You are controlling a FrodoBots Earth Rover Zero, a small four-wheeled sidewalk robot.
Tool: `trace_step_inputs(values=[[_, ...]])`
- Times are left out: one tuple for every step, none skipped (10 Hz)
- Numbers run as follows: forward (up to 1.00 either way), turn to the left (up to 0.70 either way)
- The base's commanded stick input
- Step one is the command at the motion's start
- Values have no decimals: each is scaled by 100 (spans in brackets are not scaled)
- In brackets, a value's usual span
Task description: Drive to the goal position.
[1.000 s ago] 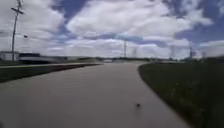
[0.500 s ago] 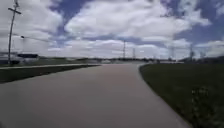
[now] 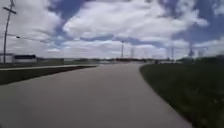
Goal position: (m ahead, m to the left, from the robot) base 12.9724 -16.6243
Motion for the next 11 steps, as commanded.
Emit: trace_step_inputs(values=[[100,-15],[100,-9],[100,0],[100,0],[100,-5],[100,-27],[100,-27],[100,-21],[100,-2],[100,-6],[100,-27]])
